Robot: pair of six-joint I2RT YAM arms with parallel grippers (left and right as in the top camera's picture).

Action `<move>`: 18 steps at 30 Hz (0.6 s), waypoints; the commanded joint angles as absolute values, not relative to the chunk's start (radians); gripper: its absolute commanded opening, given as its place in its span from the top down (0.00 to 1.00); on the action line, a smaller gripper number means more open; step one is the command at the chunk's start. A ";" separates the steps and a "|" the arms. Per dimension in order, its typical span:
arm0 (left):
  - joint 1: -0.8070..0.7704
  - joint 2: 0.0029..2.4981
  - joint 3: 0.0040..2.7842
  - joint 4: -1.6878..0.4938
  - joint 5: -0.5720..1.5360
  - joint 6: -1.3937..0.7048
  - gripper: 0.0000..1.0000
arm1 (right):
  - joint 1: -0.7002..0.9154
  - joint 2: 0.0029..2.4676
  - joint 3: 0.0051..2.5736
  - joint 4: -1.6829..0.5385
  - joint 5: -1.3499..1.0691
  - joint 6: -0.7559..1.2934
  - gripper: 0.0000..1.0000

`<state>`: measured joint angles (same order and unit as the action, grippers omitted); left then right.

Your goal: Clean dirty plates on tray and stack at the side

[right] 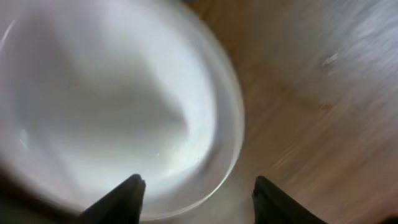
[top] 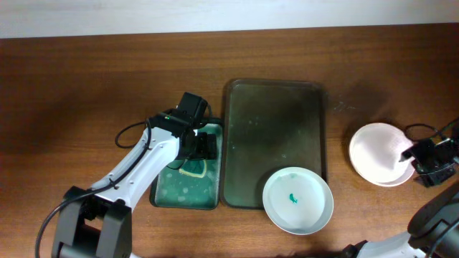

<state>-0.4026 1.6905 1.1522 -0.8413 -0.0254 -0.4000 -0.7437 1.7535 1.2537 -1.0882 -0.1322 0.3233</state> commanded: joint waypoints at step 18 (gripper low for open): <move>-0.400 1.663 1.163 -0.839 -0.021 -0.392 0.00 | -0.157 1.450 0.699 -0.972 -0.244 0.375 0.96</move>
